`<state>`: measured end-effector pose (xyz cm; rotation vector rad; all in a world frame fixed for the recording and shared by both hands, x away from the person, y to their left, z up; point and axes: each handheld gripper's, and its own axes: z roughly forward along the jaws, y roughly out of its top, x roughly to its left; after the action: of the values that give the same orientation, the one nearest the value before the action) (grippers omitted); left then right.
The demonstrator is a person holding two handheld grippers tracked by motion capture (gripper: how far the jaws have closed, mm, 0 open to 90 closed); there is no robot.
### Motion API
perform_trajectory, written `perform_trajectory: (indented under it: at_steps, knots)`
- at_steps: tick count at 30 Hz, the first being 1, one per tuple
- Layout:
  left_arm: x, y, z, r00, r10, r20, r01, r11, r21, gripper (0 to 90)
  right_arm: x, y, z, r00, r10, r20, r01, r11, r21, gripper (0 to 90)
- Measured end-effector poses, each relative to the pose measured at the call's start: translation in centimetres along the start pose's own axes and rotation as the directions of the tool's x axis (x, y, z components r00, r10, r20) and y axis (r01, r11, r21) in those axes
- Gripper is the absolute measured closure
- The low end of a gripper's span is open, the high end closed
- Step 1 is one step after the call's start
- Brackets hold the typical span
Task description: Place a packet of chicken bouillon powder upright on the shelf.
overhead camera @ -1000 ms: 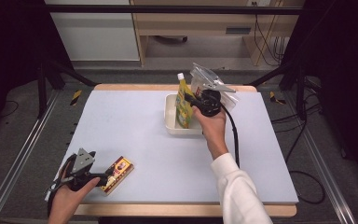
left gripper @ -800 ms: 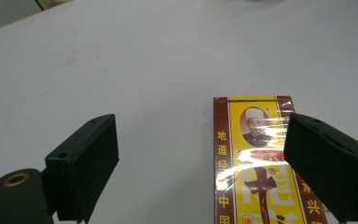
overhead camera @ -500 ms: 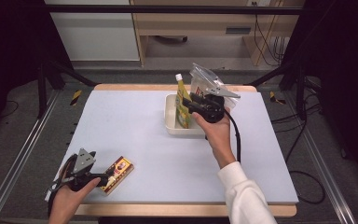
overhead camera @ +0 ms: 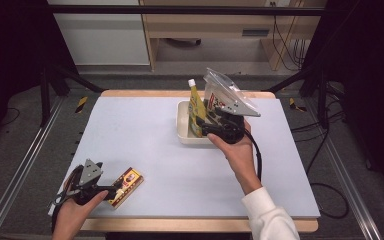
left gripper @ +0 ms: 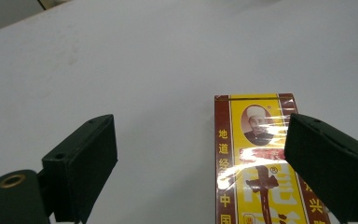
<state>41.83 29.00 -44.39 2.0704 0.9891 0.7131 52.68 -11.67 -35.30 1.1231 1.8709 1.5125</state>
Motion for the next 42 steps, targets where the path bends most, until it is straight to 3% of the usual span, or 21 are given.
perform_trajectory:
  at_steps: [8,12,20,26,36,42]
  knots:
    - [0.0,0.0,0.0,1.0000,-0.005,-0.001,0.005,1.0000,-0.003,9.1,0.9,-0.9,-0.9,0.9975,-0.067,0.023,0.066,0.997,0.030,18.7]
    - [0.0,0.0,0.0,1.0000,-0.003,0.002,0.003,1.0000,0.000,9.0,1.1,-1.5,-1.1,0.9965,-0.078,0.029,0.077,0.996,0.040,18.0]
    - [-0.1,0.0,0.0,1.0000,-0.002,0.001,0.002,1.0000,0.001,8.9,1.2,-3.1,-2.0,0.9949,-0.094,0.036,0.091,0.994,0.060,15.9]
    - [-0.1,0.0,0.1,1.0000,-0.002,0.002,0.002,1.0000,0.003,8.9,0.9,-4.8,-2.7,0.9931,-0.106,0.051,0.100,0.989,0.111,12.0]
    - [-0.1,0.0,0.0,1.0000,-0.002,0.000,0.002,1.0000,0.009,8.9,0.3,-7.0,-3.5,0.9934,-0.094,0.066,0.084,0.986,0.145,12.5]
    - [0.1,0.1,-0.2,0.9998,-0.010,-0.017,0.010,0.9999,0.008,10.4,0.1,-8.1,-4.3,0.9896,-0.119,0.081,0.104,0.980,0.170,12.7]
